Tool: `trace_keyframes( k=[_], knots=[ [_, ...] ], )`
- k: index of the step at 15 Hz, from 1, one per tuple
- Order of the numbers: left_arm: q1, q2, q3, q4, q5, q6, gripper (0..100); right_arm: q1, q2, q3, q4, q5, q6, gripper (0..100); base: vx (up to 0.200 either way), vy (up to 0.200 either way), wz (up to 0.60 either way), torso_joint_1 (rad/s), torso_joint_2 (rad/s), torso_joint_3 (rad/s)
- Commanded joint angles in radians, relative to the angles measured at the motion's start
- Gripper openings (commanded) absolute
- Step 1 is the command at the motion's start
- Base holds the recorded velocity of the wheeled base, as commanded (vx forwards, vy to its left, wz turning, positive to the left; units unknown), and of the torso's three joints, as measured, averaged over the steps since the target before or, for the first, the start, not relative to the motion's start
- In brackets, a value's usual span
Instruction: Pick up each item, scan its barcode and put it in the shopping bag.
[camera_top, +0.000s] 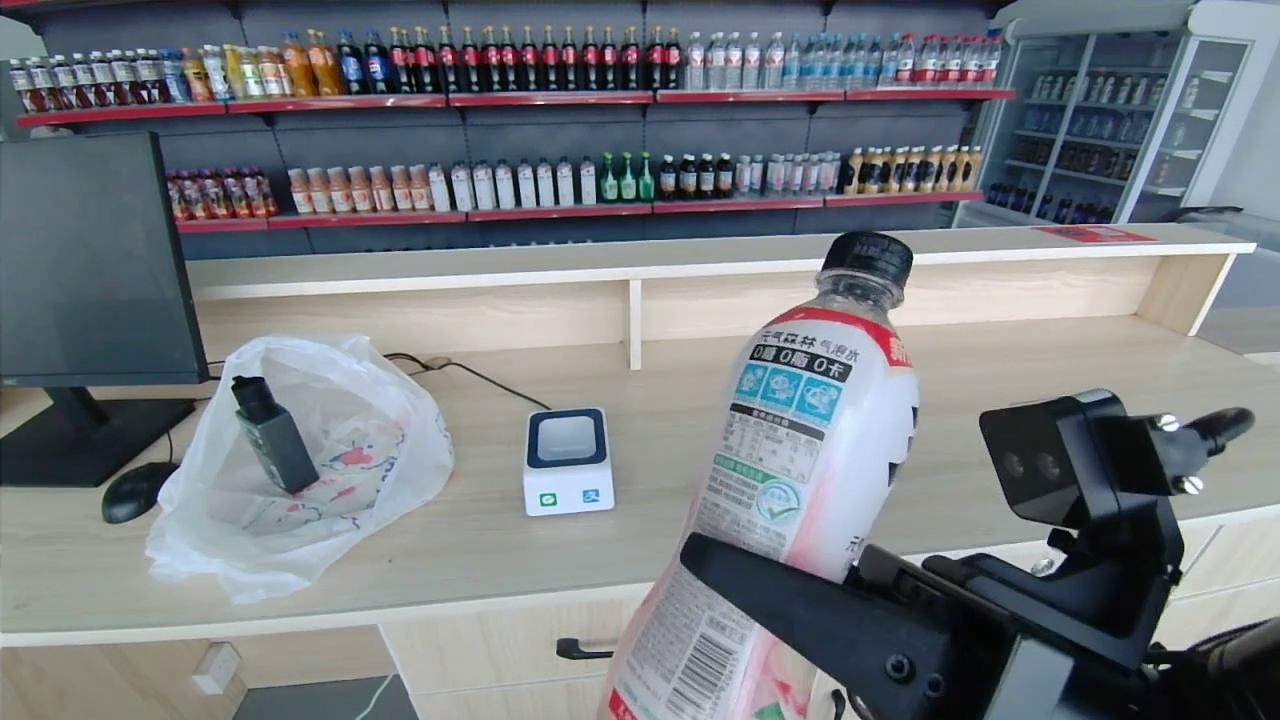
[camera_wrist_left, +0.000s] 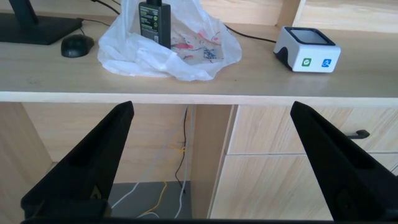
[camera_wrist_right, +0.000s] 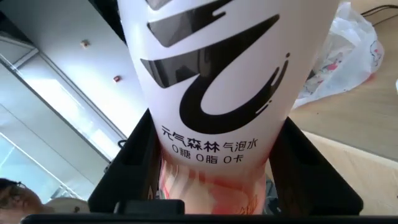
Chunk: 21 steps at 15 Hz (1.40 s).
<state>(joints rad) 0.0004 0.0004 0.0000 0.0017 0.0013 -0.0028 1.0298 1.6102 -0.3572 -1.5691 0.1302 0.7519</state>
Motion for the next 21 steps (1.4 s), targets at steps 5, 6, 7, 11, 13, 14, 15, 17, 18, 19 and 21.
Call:
trace_keyframes(
  k=[5, 6, 7, 11, 13, 14, 15, 17, 18, 19, 21],
  knots=[
    [0.001, 0.001, 0.000, 0.000, 0.000, -0.005, 100, 0.018, -0.110, -0.045, -0.002, 0.000, 0.165, 0, 0.000, 0.000, 0.00, 0.000, 0.00, 0.000],
    [0.001, 0.000, 0.000, -0.002, 0.000, -0.003, 100, 0.013, -0.108, -0.048, -0.002, 0.000, 0.167, 0, 0.000, 0.000, 0.00, 0.000, 0.00, 0.000],
    [0.000, 0.000, 0.000, 0.000, 0.000, -0.003, 100, 0.004, -0.108, -0.054, -0.002, 0.000, 0.167, 0, 0.000, 0.000, 0.00, 0.000, 0.00, 0.000],
    [0.000, 0.000, 0.000, 0.000, 0.000, -0.003, 100, -0.034, -0.105, -0.069, -0.002, 0.000, 0.168, 0, 0.000, 0.000, 0.00, 0.000, 0.00, 0.000],
    [0.001, 0.000, 0.000, -0.002, 0.000, -0.002, 100, -0.034, -0.107, -0.065, -0.002, 0.002, 0.167, 0, 0.000, 0.000, 0.00, 0.000, 0.00, 0.000],
    [0.001, 0.000, 0.000, 0.000, 0.000, -0.002, 100, -0.034, -0.107, -0.065, -0.002, 0.000, 0.165, 0, 0.000, 0.000, 0.00, 0.000, 0.00, 0.000],
    [0.000, 0.000, 0.000, -0.002, 0.000, -0.002, 100, -0.034, -0.107, -0.065, -0.002, 0.002, 0.165, 0, 0.000, 0.000, 0.00, 0.000, 0.00, 0.000],
    [0.001, 0.000, 0.000, 0.000, 0.000, -0.002, 100, -0.034, -0.107, -0.062, -0.002, 0.000, 0.165, 0, 0.000, 0.000, 0.00, 0.000, 0.00, 0.000],
    [0.000, 0.000, 0.000, 0.000, 0.000, 0.000, 100, -0.034, -0.107, -0.062, -0.002, 0.000, 0.164, 0, 0.000, 0.000, 0.00, 0.000, 0.00, 0.000],
    [0.001, 0.000, 0.000, 0.000, 0.000, 0.000, 100, -0.034, -0.108, -0.058, -0.002, 0.000, 0.164, 0, 0.000, 0.000, 0.00, 0.000, 0.00, 0.000],
    [0.000, 0.000, 0.000, 0.000, 0.000, 0.001, 100, -0.033, -0.110, -0.026, -0.002, 0.003, 0.142, 0, 0.000, 0.000, 0.00, 0.000, 0.00, 0.000]
  ],
)
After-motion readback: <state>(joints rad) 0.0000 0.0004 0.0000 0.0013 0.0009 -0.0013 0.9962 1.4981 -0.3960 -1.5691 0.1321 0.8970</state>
